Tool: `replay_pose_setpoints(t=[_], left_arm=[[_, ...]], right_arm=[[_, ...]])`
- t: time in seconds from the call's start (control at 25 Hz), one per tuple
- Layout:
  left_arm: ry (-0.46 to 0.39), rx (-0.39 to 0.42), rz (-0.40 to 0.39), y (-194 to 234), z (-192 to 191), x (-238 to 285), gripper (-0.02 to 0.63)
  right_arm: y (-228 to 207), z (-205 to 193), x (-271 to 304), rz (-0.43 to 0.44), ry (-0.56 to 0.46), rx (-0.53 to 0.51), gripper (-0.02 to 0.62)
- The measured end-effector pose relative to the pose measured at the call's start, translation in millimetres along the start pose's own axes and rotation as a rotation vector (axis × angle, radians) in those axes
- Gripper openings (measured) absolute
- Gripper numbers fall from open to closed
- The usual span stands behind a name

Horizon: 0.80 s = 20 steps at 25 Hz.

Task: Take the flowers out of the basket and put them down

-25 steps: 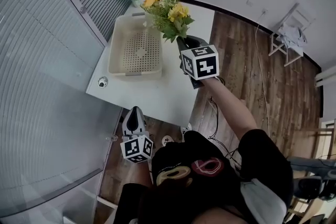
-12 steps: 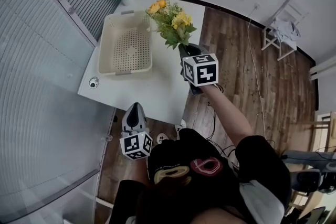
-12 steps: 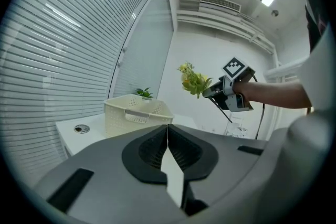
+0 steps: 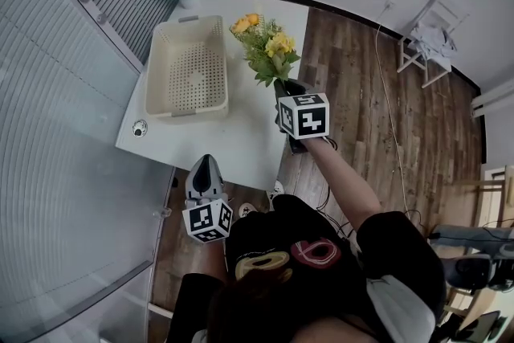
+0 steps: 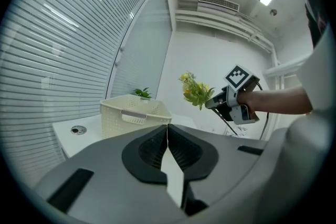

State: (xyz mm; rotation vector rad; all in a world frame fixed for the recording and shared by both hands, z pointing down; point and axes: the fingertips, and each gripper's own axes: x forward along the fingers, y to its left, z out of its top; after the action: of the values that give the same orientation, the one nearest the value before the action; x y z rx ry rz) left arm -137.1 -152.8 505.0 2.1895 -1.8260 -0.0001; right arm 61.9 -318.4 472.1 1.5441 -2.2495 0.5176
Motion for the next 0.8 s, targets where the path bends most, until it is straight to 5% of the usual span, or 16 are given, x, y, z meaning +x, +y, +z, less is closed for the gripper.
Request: replay_pose_setpoints(t=[0.8], left_arm=[[0.017,-0.001,0.031,14.8,-5.4,18.9,0.018]], right_arm=[[0.5,-80.0,39.7,-0.052,0.188,0.12,0.041]])
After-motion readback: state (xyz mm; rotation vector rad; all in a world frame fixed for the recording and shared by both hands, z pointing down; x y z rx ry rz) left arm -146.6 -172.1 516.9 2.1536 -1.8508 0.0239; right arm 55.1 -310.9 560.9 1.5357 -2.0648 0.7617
